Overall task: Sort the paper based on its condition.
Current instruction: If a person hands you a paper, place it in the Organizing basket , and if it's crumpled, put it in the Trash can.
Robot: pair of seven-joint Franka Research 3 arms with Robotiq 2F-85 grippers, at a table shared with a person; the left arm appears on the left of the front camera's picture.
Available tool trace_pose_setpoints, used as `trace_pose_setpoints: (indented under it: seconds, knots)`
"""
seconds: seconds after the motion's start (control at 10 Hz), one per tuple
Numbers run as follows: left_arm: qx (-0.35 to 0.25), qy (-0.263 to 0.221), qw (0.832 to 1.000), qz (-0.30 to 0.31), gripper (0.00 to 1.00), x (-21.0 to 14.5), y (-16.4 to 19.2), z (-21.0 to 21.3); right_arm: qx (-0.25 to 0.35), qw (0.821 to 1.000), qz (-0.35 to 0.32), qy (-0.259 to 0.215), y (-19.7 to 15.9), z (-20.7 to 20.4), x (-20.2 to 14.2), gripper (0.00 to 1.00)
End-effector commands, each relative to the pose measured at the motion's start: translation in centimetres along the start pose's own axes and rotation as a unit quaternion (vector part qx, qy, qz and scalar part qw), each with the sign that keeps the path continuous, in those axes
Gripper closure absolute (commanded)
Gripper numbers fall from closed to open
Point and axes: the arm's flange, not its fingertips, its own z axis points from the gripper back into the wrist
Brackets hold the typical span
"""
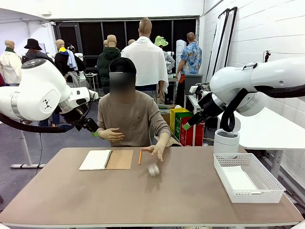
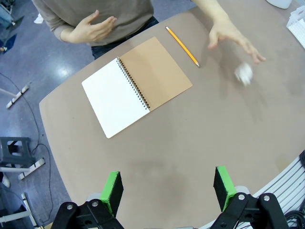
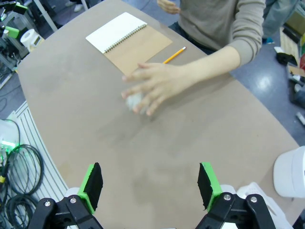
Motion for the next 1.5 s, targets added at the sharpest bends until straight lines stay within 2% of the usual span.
trace_pose_setpoints:
  seconds: [0.0,0.9,1.2,1.4]
  knots:
    - [0.000,0.000,1.000,-0.001,0.00,-0.1,0.1,0.0,-0.001,1.000,-0.001,0.002,0.0,-0.1,-0.1,0.00]
    - [0.000,0.000,1.000,-0.001,0.00,-0.1,0.1,0.0,0.000,1.000,0.000,0.000,0.0,0.0,0.0,0.00]
    - [0.000,0.000,1.000,-0.001,0.00,-0.1,0.1,0.0,-0.009,0.996,0.047,0.074,1.6,-2.6,0.7,0.00]
    - [0.000,0.000,1.000,-0.001,0.00,-0.1,0.1,0.0,-0.010,0.988,0.094,0.125,2.9,-5.1,-0.3,0.00]
